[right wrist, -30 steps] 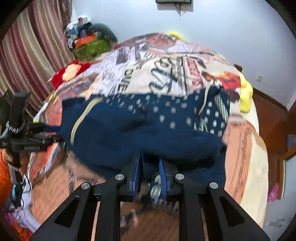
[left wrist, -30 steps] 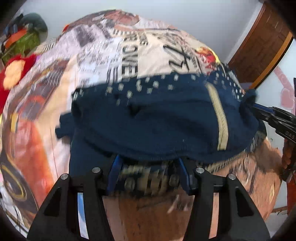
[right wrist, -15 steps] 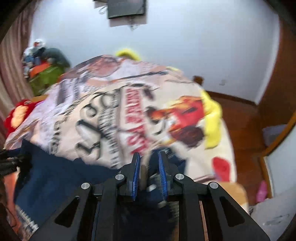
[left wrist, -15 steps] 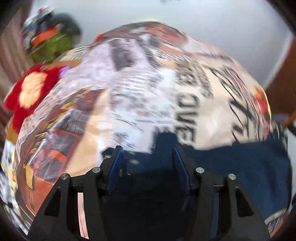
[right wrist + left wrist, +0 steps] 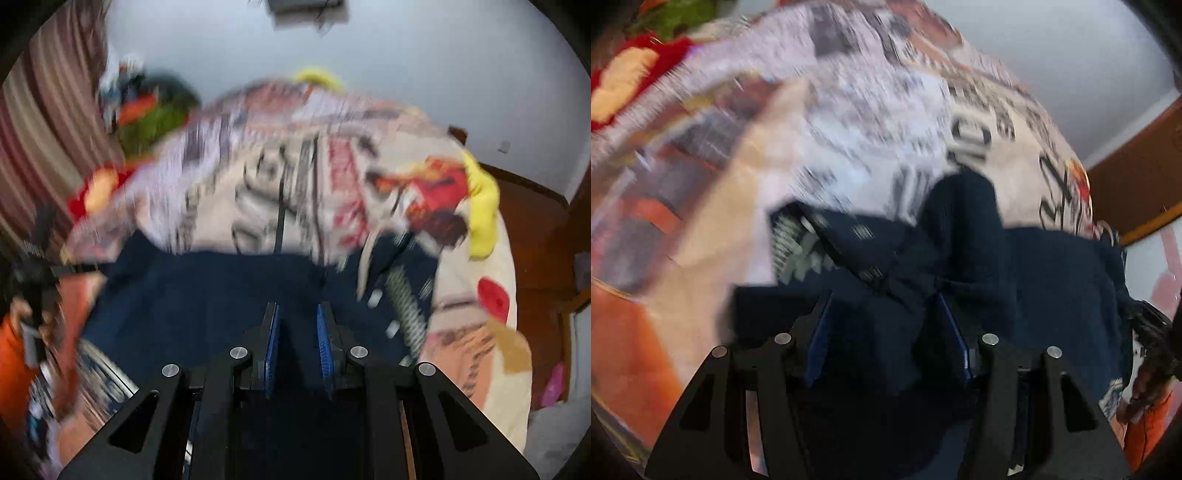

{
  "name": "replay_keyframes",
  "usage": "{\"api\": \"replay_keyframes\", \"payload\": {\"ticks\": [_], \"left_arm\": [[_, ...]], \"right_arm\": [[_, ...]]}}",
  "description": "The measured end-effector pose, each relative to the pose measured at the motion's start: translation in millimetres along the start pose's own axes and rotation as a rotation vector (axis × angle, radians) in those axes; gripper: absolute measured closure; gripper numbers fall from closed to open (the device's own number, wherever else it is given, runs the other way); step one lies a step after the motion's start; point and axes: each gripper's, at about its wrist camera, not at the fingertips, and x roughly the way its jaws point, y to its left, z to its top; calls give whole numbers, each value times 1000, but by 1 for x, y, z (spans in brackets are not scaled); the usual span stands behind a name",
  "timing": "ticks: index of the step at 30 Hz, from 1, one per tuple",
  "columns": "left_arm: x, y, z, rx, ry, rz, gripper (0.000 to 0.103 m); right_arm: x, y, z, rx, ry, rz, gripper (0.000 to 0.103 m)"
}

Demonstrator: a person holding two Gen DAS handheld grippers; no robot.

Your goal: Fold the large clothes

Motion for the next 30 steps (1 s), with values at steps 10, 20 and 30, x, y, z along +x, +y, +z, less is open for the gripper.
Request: {"api": "replay_keyframes", "payload": {"ticks": [10,20,30], "left_arm": [[-16,-15,-9,133,-147,239,96],[-43,9,-19,200,-178,323,94],[-74,-20,-41,165,-170,157,54]], "right_arm": [[25,25,-31,-247,61,-152,85],[-17,27,-5,-37,58,-9,85],[37,117,-15,-102,242,134,85]]}}
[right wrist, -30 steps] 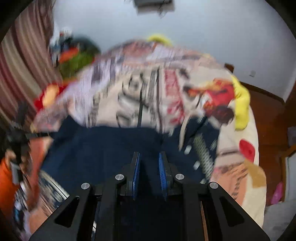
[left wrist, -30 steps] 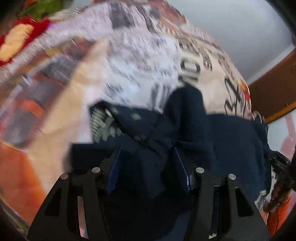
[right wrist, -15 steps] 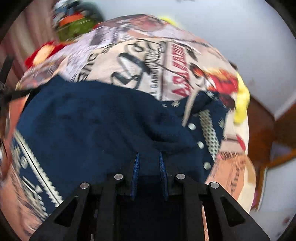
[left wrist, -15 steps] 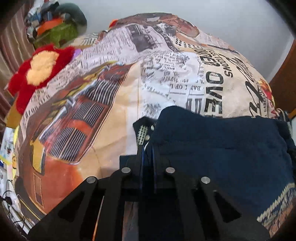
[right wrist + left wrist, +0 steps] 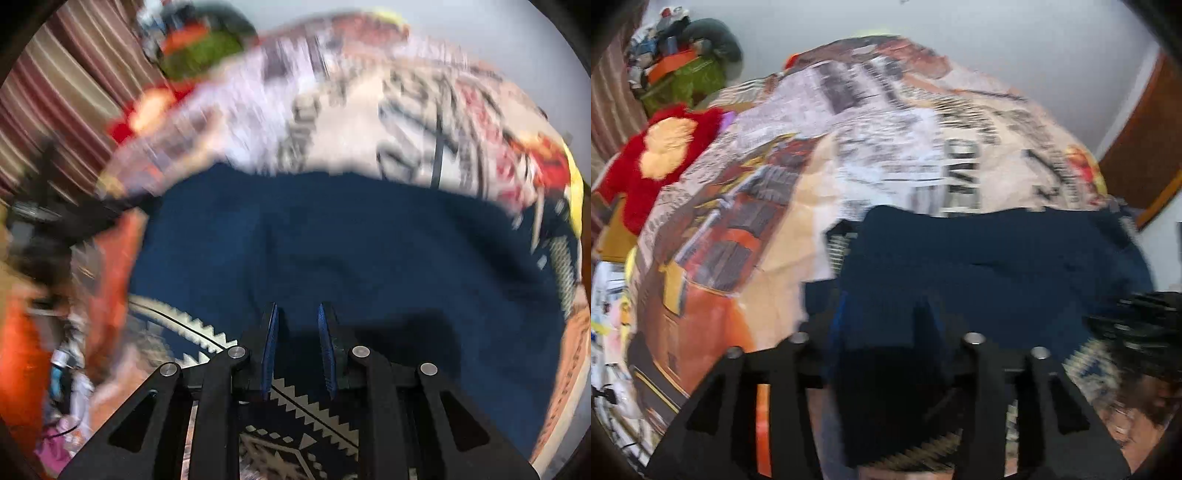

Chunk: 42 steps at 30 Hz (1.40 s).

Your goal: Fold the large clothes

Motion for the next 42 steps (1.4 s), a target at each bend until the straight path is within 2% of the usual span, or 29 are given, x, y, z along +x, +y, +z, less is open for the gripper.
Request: {"api": "replay_keyframes", "payload": {"ticks": [1,3,5,7,9,11,13,17,20,23,26,29,32,35,38,42], "left_arm": [[-3,-7,-4,5,-4,-27,52],[-5,-25,-16,26,20,-105,46],[3,-46,-30,78,78,-157,46],[11,-58,-42,126,79,-110,45],[15,-61,-50,148,63,-73,41],[11,-51,-51,85,75,-88,41],[3,-39,-51,28,88,-103,41],[-21,-15,-66,-56,64,-99,40],[-31,9,-83,-179,71,-97,30],[-29,39,-105,-414,107,-178,28],[-18,50,-123,-542,172,-270,28],[-9,44,-130,-569,205,-324,28],[2,39,-130,-627,231,-420,27],[5,35,-120,-639,183,-450,20],[14,34,-109,-672,170,-466,17],[29,36,-94,-700,144,-482,15]], "right_arm": [[6,1,-6,1,-17,-18,85],[2,-1,-10,17,-48,2,85],[-4,-7,-9,55,-7,31,85],[-15,-13,-7,109,11,60,85],[-30,-12,-9,133,-30,108,85],[-42,-1,-10,112,-63,131,85],[-42,13,-14,71,-70,108,85],[-12,30,-29,-3,-4,20,84],[-7,31,-35,-12,-38,-8,84],[-11,30,-30,-2,-13,-7,84],[-15,27,-23,36,10,3,83],[-30,33,-23,39,-27,37,83],[-39,43,-23,11,-68,39,83],[-36,54,-27,-28,-89,1,83],[-18,57,-31,-64,-53,-29,83],[-8,57,-36,-83,-52,-42,81]]}}
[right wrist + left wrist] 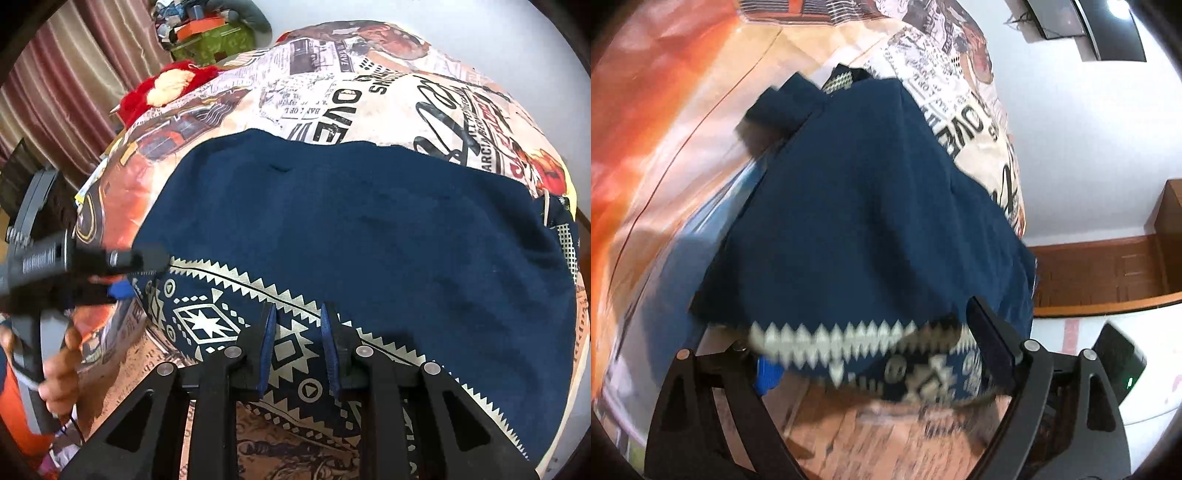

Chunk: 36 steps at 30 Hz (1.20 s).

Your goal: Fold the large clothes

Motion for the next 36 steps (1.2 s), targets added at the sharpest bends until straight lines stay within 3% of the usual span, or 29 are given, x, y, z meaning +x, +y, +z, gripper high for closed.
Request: {"api": "replay_keyframes", "payload": {"ticks": [5,7,12,15,18,21,23,24,25,26,30,36], "left_arm": [[19,5,21,-45,-52,44,18],[23,4,27,-53,-80,90,28],[35,0,38,-58,-149,203,73],[24,-12,36,-27,-196,220,84],[1,-29,32,25,-251,189,87],[-26,-46,28,74,-326,207,87],[-41,-55,27,94,-372,226,87],[-47,-60,26,111,-395,245,87],[-53,-65,25,130,-417,269,87],[-57,-67,24,144,-428,285,87],[-58,-73,21,173,-423,317,87],[-51,-104,18,234,-430,308,87]], "right_arm": [[4,-3,0,4,14,39,71],[5,-3,-1,5,19,47,70],[7,-5,-2,18,23,68,69],[8,-6,-2,19,29,95,62],[3,-2,3,-7,53,79,58],[-8,-3,16,13,55,91,56],[-20,-8,27,72,-14,110,39],[-22,-10,31,100,-42,105,25],[-21,-11,36,133,-67,99,20],[-16,-10,38,147,-66,100,20],[39,6,42,163,89,170,15],[44,17,45,102,93,152,12]]}}
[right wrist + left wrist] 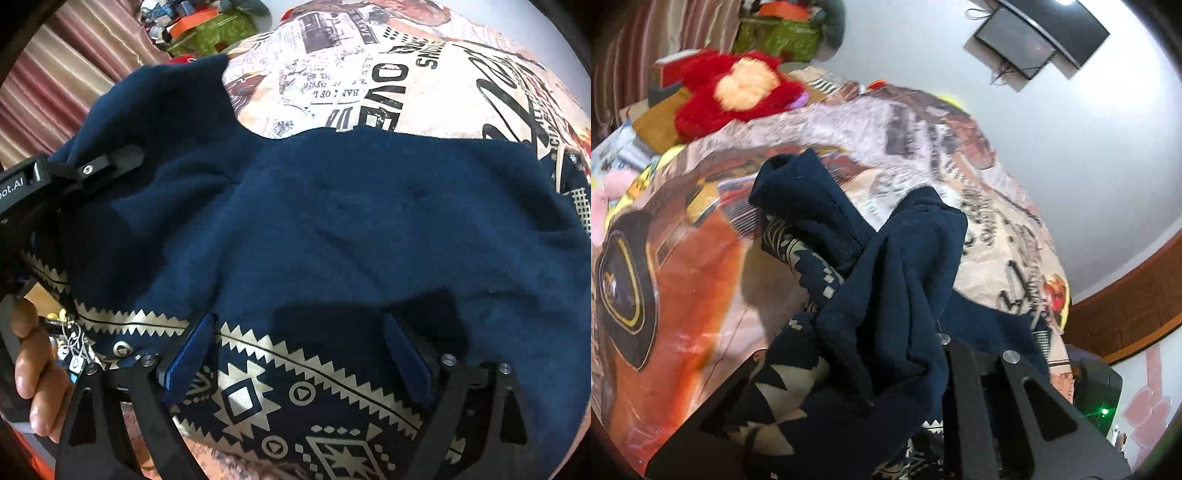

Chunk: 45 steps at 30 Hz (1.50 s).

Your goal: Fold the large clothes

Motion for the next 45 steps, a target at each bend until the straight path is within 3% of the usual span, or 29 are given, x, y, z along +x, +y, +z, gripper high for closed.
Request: {"api": "replay_keyframes", "payload": {"ticks": [3,6,12,15,18,21,25,29,31,37,41,45], "left_arm": [[-7,-30,7,33,-20,-35,87],[-14,-68,8,92,-37,-73,87],[-14,-171,-23,284,-16,-183,87],[1,-215,-61,421,53,-212,87],[28,-235,-103,545,194,-217,87],[49,-230,-138,633,314,-178,86],[44,-216,-160,767,360,-184,81],[17,-207,-167,849,414,-271,52],[2,-199,-162,836,431,-303,44],[-45,-174,-122,691,331,-331,43],[-50,-151,-92,669,203,-235,36],[-16,-134,-95,672,250,-129,35]], "right_arm": [[-18,-17,-3,53,4,47,12],[-50,-42,-17,104,-60,47,12],[-132,-101,-60,165,-233,-107,12],[-170,-133,-87,240,-296,-143,12],[-204,-158,-114,304,-357,-190,12],[-229,-175,-138,368,-403,-213,12],[-244,-188,-162,415,-419,-205,12],[-243,-192,-169,415,-423,-194,12],[-241,-190,-165,409,-428,-180,12],[-236,-173,-139,388,-455,-83,12],[-223,-154,-117,360,-437,-38,12],[-202,-130,-98,286,-403,-50,12]]}}
